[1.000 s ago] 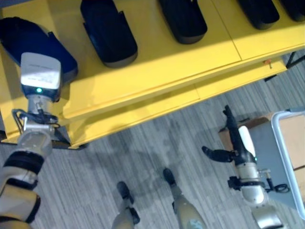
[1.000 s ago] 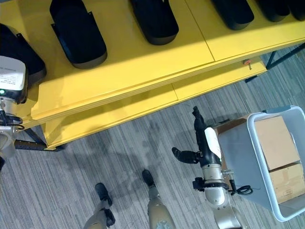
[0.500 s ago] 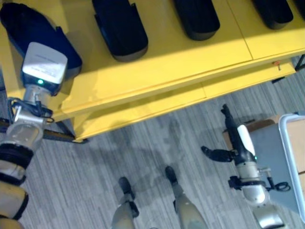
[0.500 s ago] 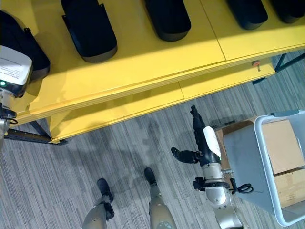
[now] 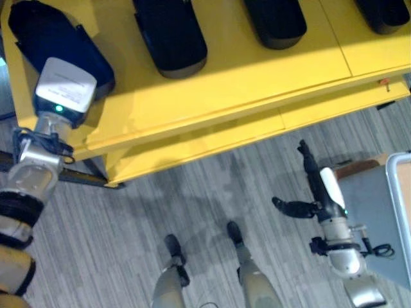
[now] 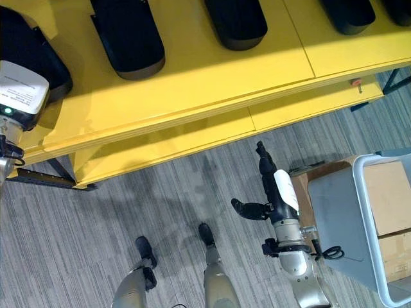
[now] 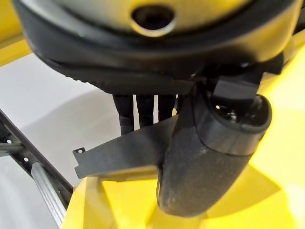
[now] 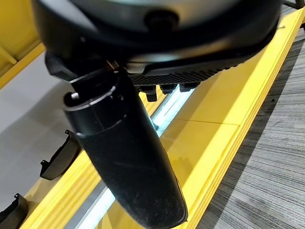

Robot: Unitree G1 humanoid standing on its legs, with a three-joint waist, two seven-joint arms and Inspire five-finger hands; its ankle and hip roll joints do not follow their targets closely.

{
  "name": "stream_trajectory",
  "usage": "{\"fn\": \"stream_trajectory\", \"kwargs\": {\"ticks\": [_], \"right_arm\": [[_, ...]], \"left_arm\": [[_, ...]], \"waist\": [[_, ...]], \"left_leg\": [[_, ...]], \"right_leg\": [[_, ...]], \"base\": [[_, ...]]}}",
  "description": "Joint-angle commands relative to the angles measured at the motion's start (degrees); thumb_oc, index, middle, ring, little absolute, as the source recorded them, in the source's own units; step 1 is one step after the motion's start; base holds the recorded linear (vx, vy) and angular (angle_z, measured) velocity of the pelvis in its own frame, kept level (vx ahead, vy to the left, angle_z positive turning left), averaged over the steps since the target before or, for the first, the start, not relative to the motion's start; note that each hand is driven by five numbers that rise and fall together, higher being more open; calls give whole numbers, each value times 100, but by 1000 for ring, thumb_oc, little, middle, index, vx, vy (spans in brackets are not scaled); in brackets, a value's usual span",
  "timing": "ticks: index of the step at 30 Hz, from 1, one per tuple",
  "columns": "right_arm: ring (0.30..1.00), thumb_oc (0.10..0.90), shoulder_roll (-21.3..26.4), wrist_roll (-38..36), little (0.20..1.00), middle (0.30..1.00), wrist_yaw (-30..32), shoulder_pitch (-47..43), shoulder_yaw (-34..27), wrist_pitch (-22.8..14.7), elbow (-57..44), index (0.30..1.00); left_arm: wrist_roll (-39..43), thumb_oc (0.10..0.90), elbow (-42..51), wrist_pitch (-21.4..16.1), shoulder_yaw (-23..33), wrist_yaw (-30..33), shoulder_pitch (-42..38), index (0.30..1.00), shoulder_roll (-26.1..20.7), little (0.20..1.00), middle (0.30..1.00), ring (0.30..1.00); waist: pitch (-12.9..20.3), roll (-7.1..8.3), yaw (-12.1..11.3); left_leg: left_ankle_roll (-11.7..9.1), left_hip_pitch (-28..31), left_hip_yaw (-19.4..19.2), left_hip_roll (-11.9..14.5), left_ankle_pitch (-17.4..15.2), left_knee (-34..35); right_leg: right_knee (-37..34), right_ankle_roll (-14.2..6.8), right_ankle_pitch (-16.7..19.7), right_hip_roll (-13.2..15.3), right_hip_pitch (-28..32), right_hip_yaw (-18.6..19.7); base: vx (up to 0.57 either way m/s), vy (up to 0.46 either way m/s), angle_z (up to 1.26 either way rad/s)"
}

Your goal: Move parts from the plastic box to the shelf.

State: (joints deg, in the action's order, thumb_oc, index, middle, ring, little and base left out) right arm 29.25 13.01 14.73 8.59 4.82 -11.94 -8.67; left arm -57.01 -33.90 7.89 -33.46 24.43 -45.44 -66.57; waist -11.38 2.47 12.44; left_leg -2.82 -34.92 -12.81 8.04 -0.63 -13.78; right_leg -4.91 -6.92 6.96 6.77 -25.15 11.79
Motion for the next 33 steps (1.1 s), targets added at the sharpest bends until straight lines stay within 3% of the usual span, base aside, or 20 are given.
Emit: {"fn": "stream_trajectory", "kwargs": {"ticks": [1,17,33], "right_arm": [[1000,900,259,-154,1000,1000,168,-401,-613,-481,-499,1000],[1000,900,371,-312,1000,1000,41,-405,-573,-633,-549,1000],[1000,900,515,-528,1000,1000,-123,-384,-468,-824,-629,1000]], "left_arm": [[-170,900,-104,-83,-54,-227,76,1000,-573,1000,1000,1000],[-276,900,-227,-414,-547,-312,-39,1000,-1088,1000,1000,1000],[-396,900,-631,-645,-1029,-325,-88,1000,-1238,1000,1000,1000]], "waist": [[-63,-162,142],[0,-265,101],[128,-360,33]], "left_leg": [[42,542,16,-92,-342,107],[33,603,64,-104,-330,79],[10,789,98,-115,-274,139]], "right_leg": [[-9,-197,-522,4,876,-157],[-9,-186,-556,20,979,-219],[-9,-165,-611,56,1167,-293]], "base": [[0,0,0],[0,0,0],[-1,-3,2]]}}
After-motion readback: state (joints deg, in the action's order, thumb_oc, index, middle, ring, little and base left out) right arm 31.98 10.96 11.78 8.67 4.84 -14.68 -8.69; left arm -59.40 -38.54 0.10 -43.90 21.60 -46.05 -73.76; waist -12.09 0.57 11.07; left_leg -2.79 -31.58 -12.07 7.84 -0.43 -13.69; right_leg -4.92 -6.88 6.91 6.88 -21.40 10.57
